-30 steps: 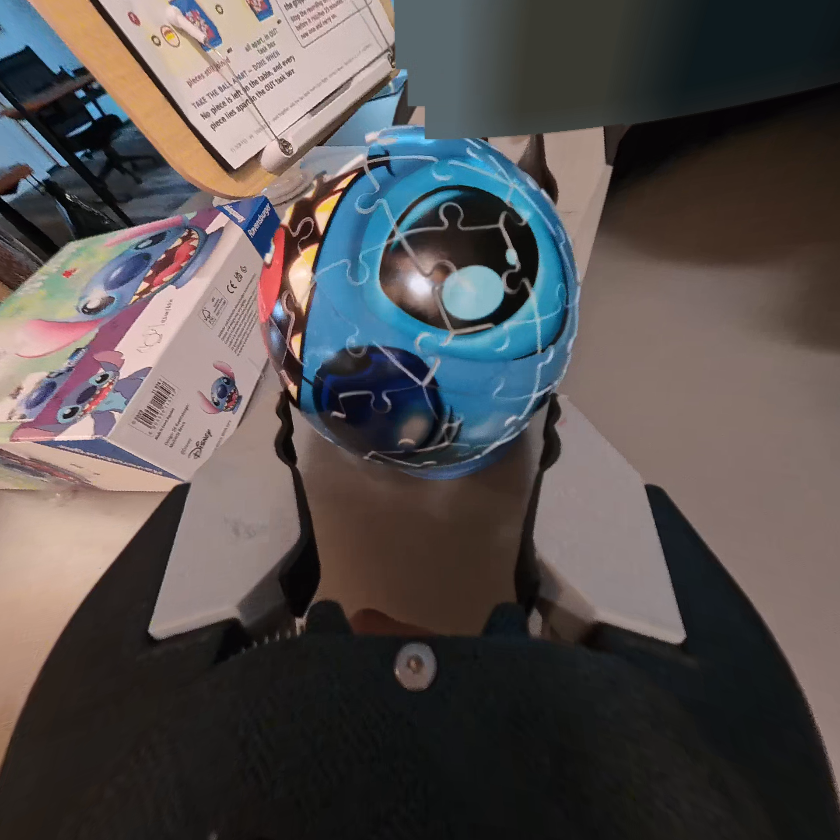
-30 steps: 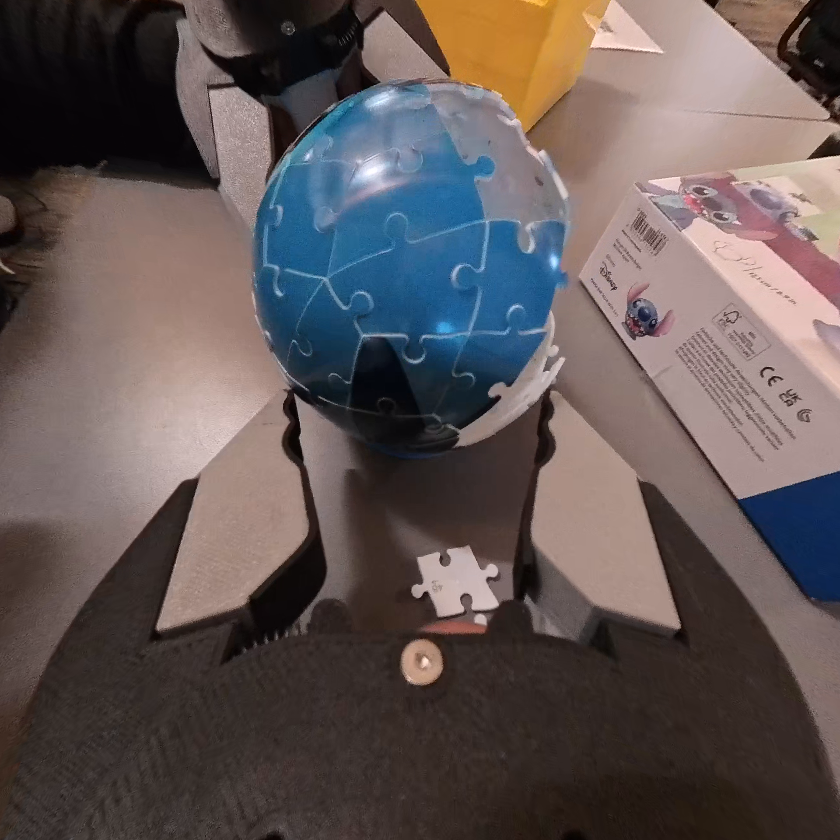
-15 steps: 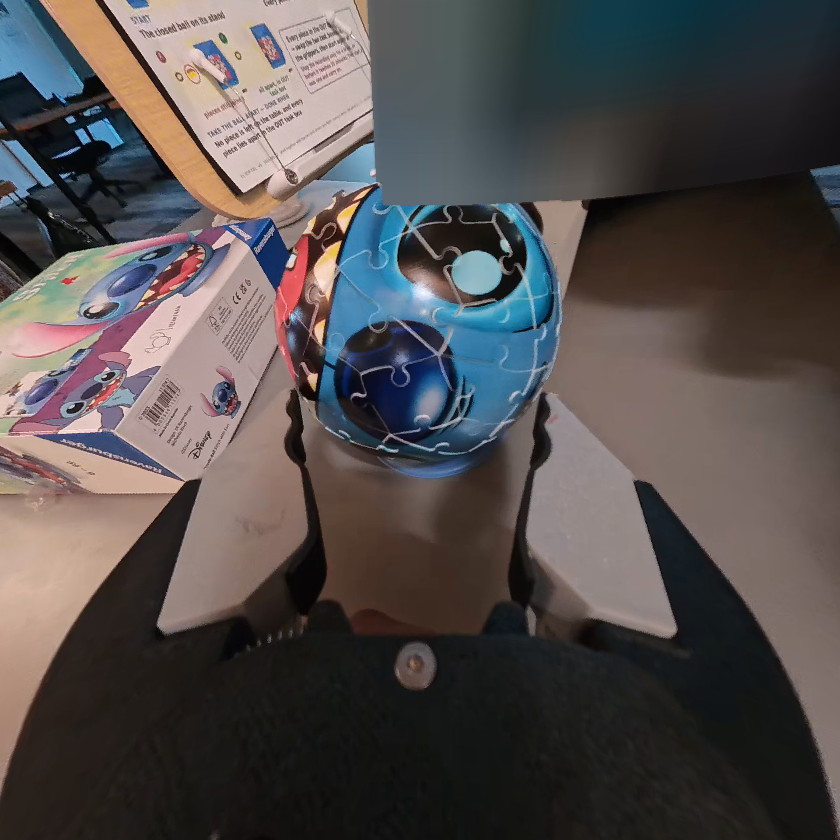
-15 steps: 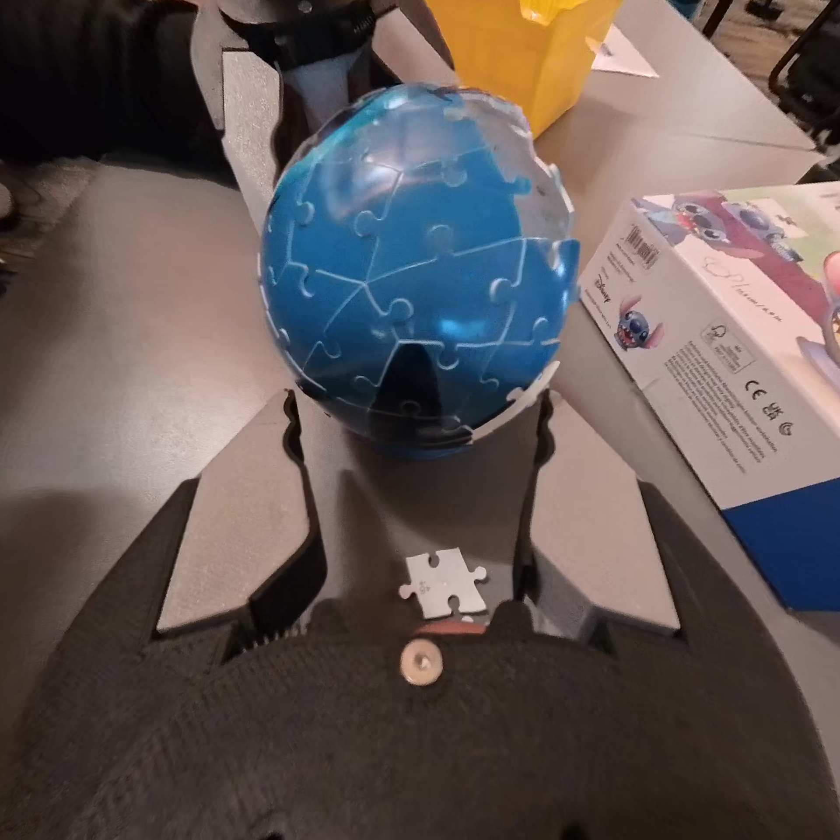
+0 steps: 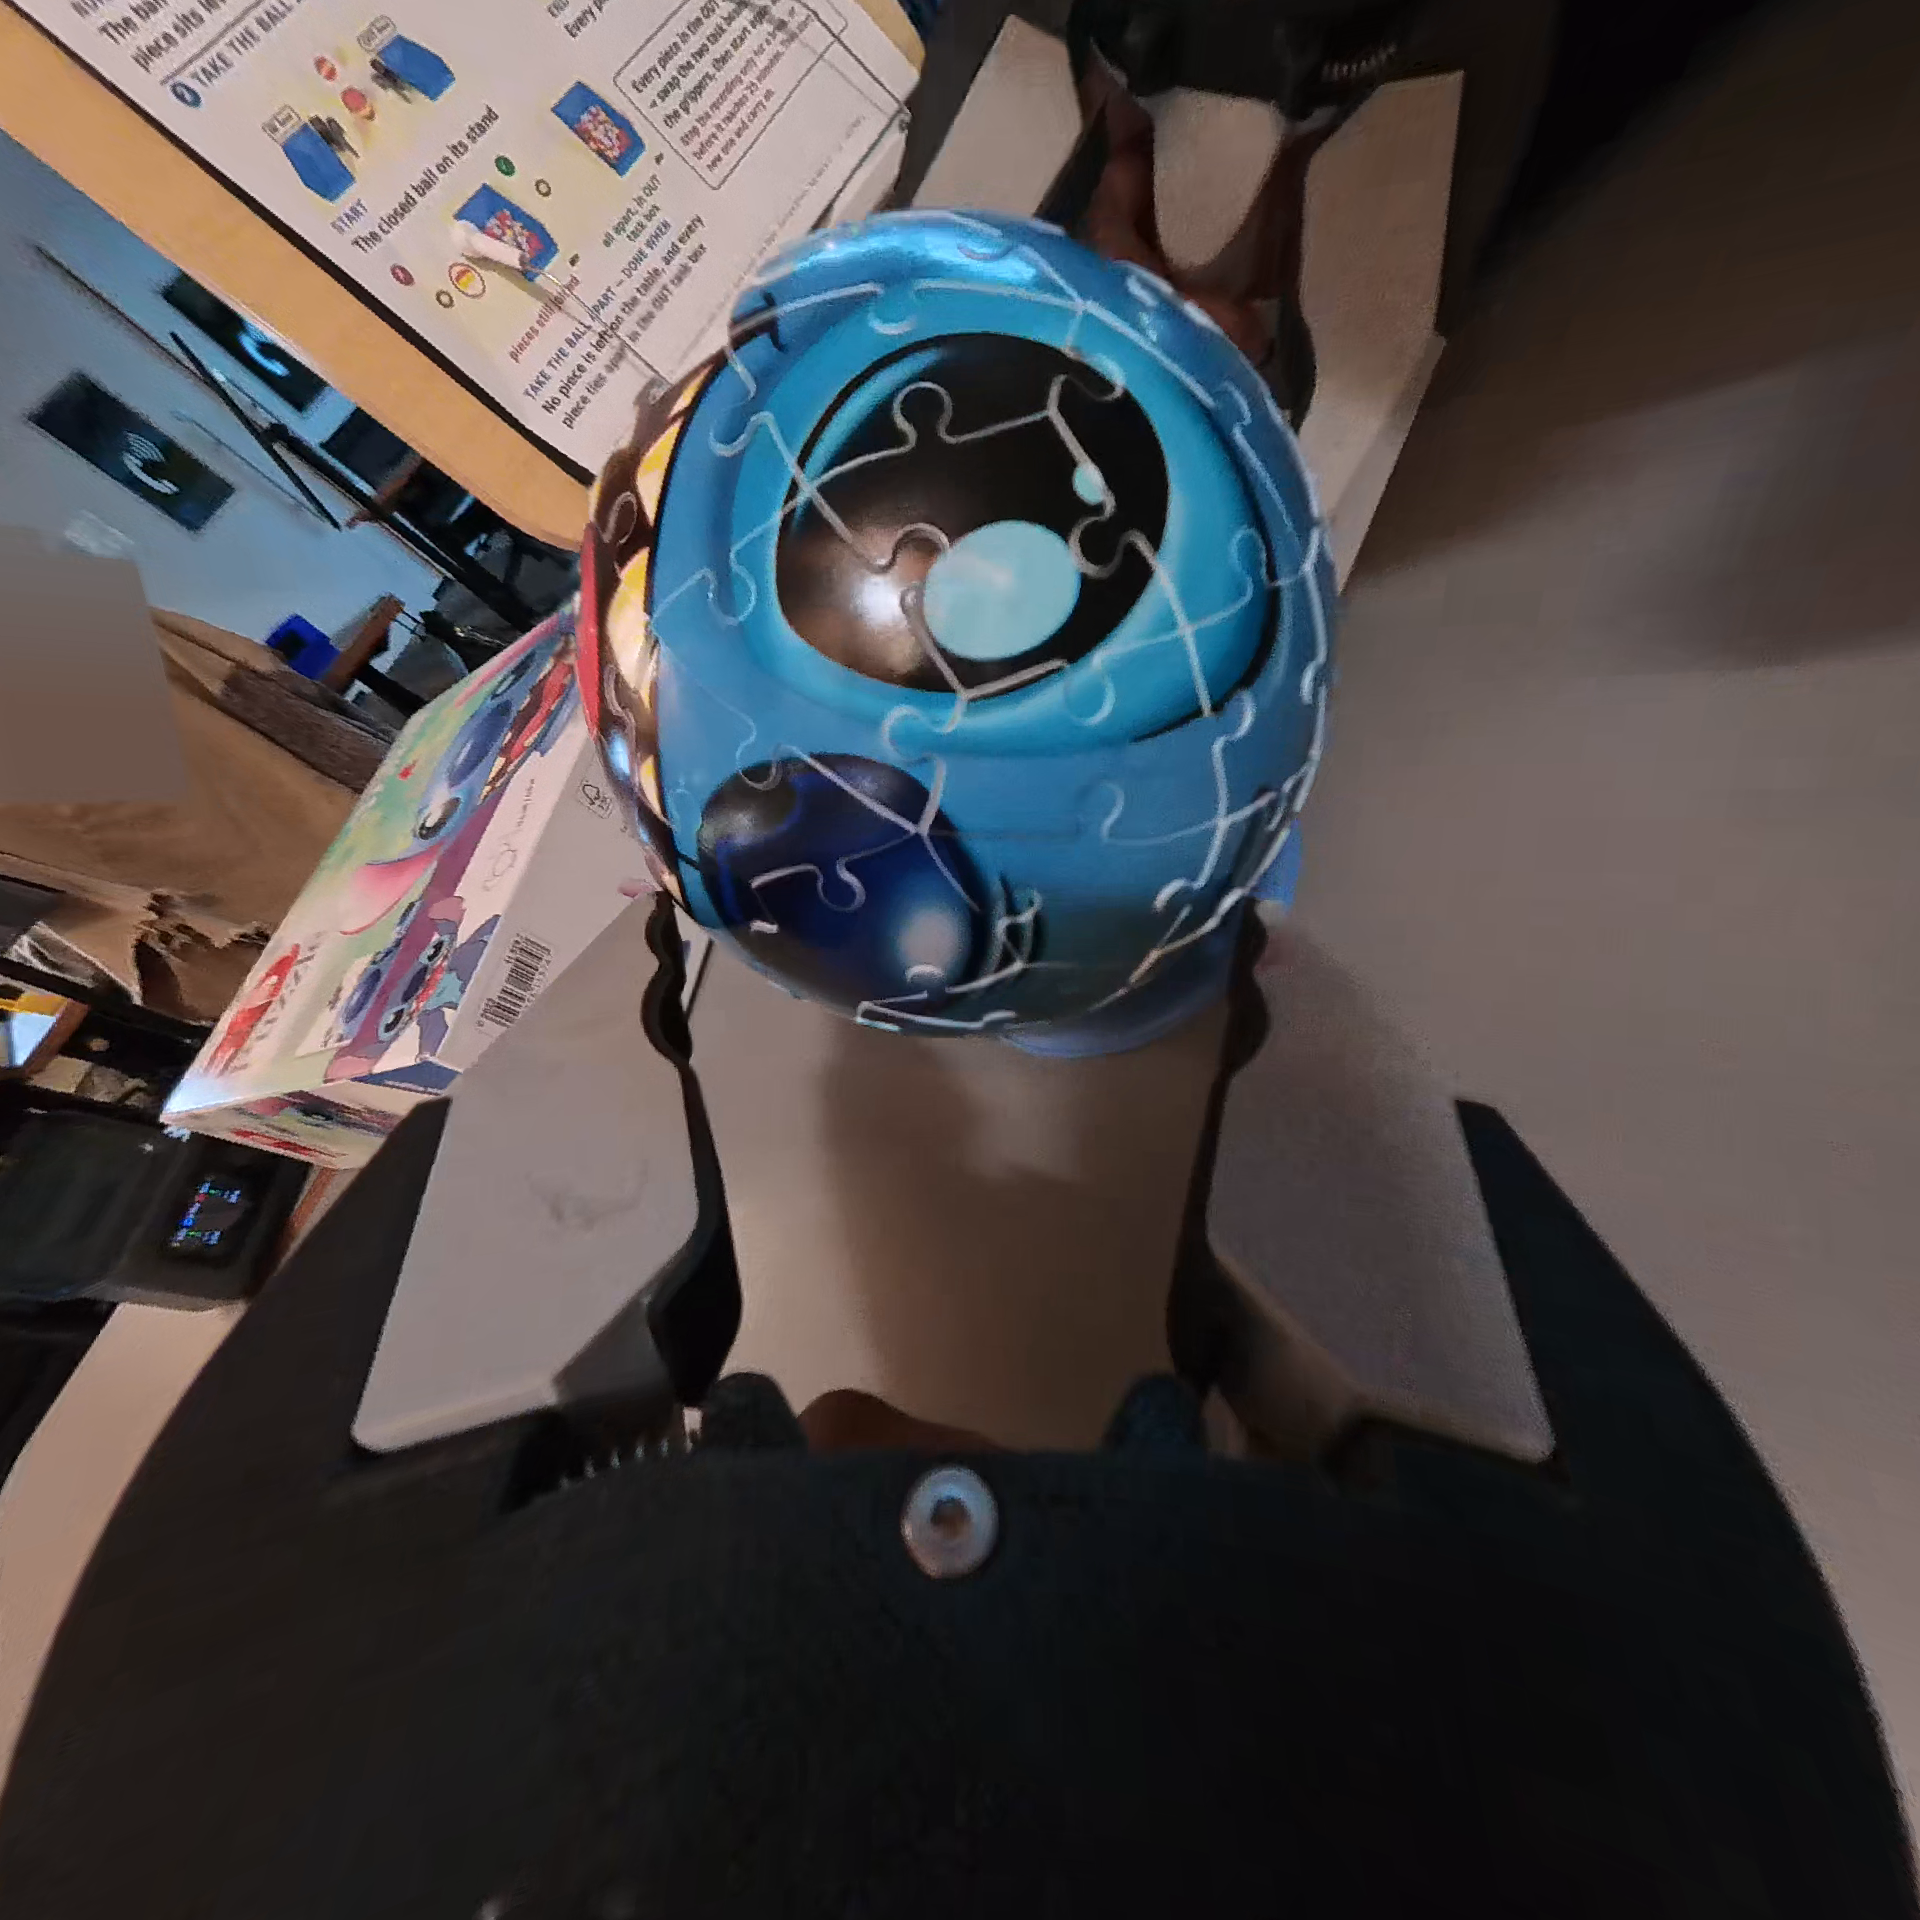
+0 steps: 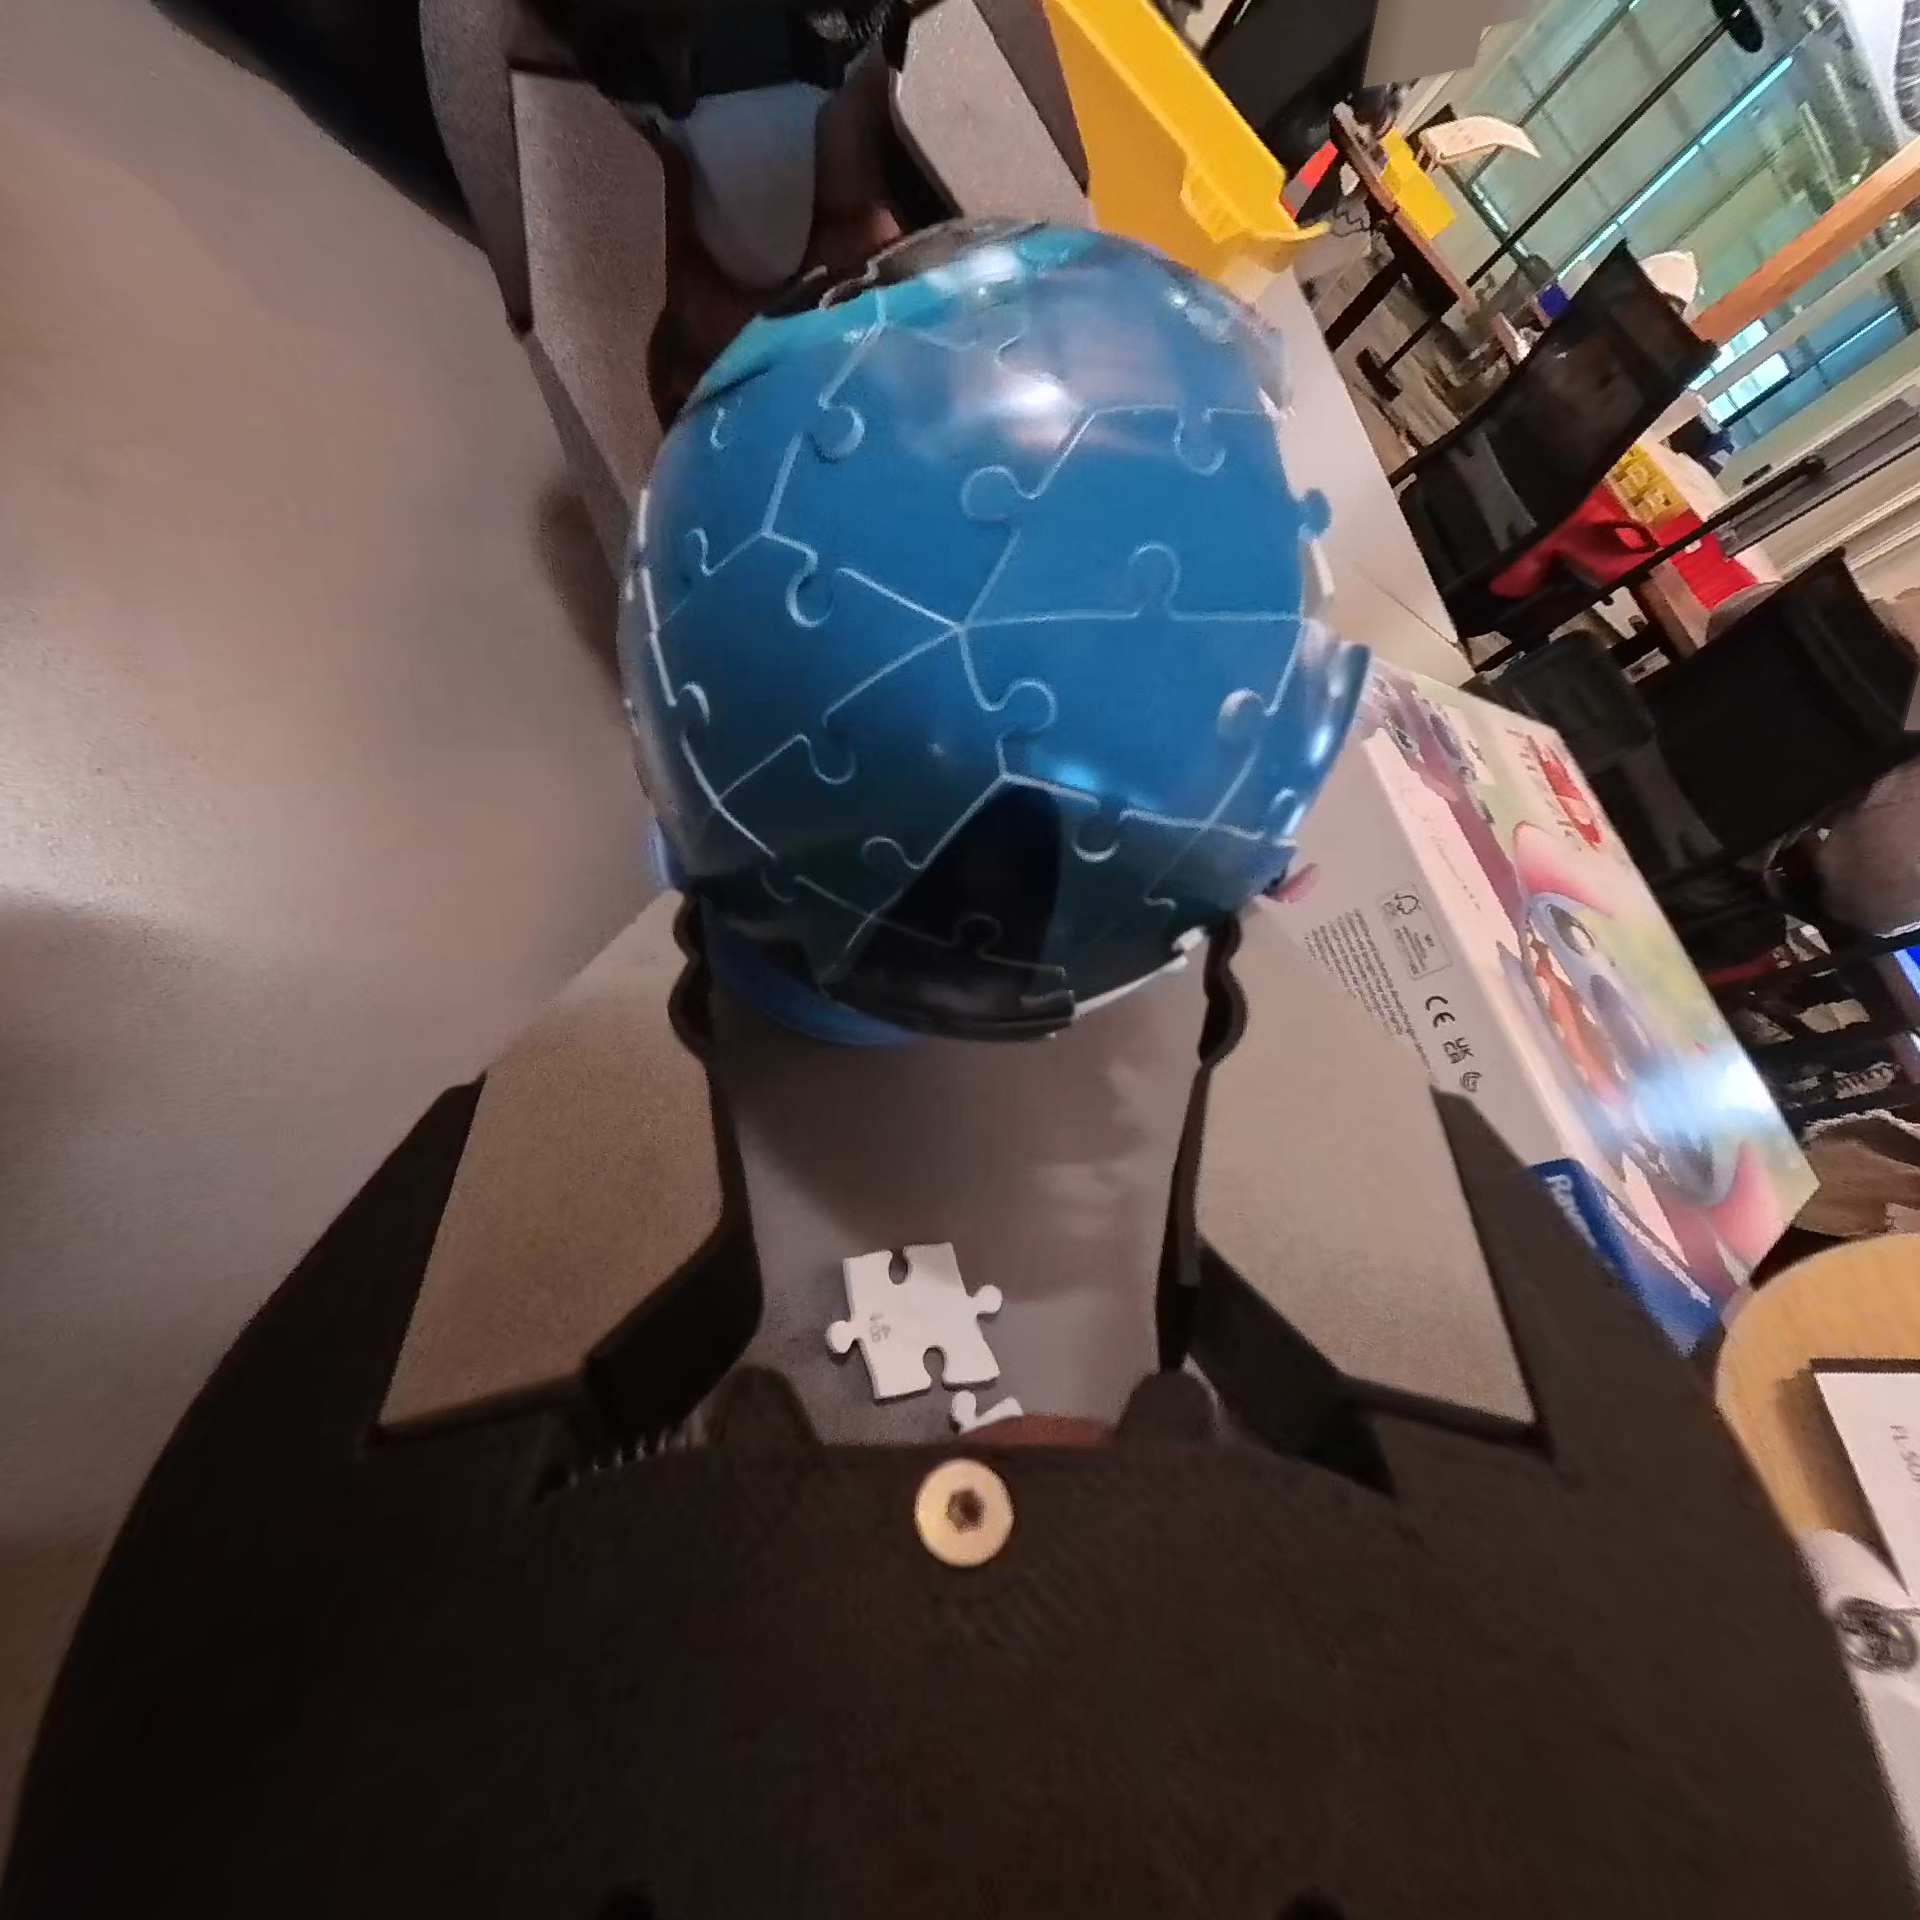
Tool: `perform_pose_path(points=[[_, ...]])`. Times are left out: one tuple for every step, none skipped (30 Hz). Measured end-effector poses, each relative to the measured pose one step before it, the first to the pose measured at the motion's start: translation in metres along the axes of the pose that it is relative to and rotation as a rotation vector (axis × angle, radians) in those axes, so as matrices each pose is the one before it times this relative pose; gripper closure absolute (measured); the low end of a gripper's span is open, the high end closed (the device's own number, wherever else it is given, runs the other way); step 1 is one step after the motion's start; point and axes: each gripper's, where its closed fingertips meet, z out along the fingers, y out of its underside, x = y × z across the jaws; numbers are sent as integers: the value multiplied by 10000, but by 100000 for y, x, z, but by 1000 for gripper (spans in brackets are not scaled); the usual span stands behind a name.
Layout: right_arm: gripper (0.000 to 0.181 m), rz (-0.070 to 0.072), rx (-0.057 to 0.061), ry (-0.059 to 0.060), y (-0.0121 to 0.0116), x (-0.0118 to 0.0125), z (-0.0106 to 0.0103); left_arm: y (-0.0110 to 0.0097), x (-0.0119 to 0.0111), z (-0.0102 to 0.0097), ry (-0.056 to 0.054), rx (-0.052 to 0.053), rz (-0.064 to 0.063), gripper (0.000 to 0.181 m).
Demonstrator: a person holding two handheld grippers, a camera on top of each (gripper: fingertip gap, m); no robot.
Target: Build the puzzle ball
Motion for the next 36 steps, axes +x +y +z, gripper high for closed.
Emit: perform_pose_path(points=[[87,25,-84,-133,237,-204,191,10,22,-35,55,17,-30,79],[88,51,-40,-104,111,-159,189,-15,24,-40,115,29,-127,79],[88,37,15,-56,-40,-62,143,-19,13,-86,118,36,-136,79],[89,20,40,2,-130,60,79,-2,-3,-82,75,38,-85,80],[89,9,39,6,-108,77,48,-3,9,-57,30,19,-27,80],[88,15,21,-34,-44,-14,48,-2,5,-8,-2,7,11,81],[88,22,5,-32,11,-40,44,14,-4,4,-26,-10,28,81],[88,-2,17,7,-14,2,7,19,2,12,-28,-22,26,80],[88,-21,8,13,-19,-9,-34,14,12,7,-30,-23,27,80],[88,12,15,-10,-55,-41,-24,21,1,18,-22,-20,23,80],[88,64,53,-46,-114,-55,-42,46,19,31,-4,-43,-4,80],[88,85,64,-66,-123,-53,-41,46,21,31,7,-51,-24,80],[88,78,34,-62,-78,-26,-24,32,13,36,16,-34,-40,80],[88,87,29,-58,-46,-30,-8,-1,9,9,23,-14,-54,80],[88,119,51,-79,-57,-54,-24,-20,32,3,32,-6,-69,80],[88,166,57,-113,-52,-46,-25,-38,32,12,36,-6,-90,80],[88,202,46,-136,-29,-47,-24,-82,50,7,59,14,-134,80],[88,213,54,-146,-16,-41,-28,-82,56,3,103,15,-211,80],[87,228,78,-146,-54,-38,-10,-57,28,-11,125,6,-264,80],[88,228,71,-142,-48,-34,17,-47,32,-13,134,12,-257,80],[88,183,47,-114,-16,-24,6,-11,-7,-10,90,8,-158,80],[87,104,35,-69,13,13,-5,-16,-18,0,22,17,-51,80],[88,36,41,-43,-12,-12,-31,4,-6,10,-11,-4,13,80],[88,21,47,-46,-35,-41,-49,-1,31,14,-14,-8,17,80],[88,29,31,-51,-29,-37,-38,-18,35,12,-2,-5,5,80],[88,28,14,-35,4,-24,-30,-24,27,5,-8,3,4,80],[88,16,2,-18,23,0,-23,6,11,-6,-12,2,18,80],[88,7,5,-14,10,-4,-15,6,12,-16,-3,0,16,80],[88,0,8,-13,-6,-8,-22,6,13,-28,6,1,9,80],[89,-4,6,0,7,4,-3,15,-1,-19,2,4,6,81],[89,-6,-3,10,2,4,-7,11,-11,-27,2,5,5,81],[89,-10,-1,10,8,5,-2,22,-2,-13,1,-5,7,81],[89,-16,3,15,-9,6,-8,13,0,-4,-5,-7,13,82],[89,-10,-1,15,-5,6,-3,25,-5,6,-8,-9,12,82],[89,-3,-7,10,23,5,-18,10,4,14,-4,-9,4,82],[89,-15,0,19,6,11,-31,10,-2,15,-7,-9,6,82]])
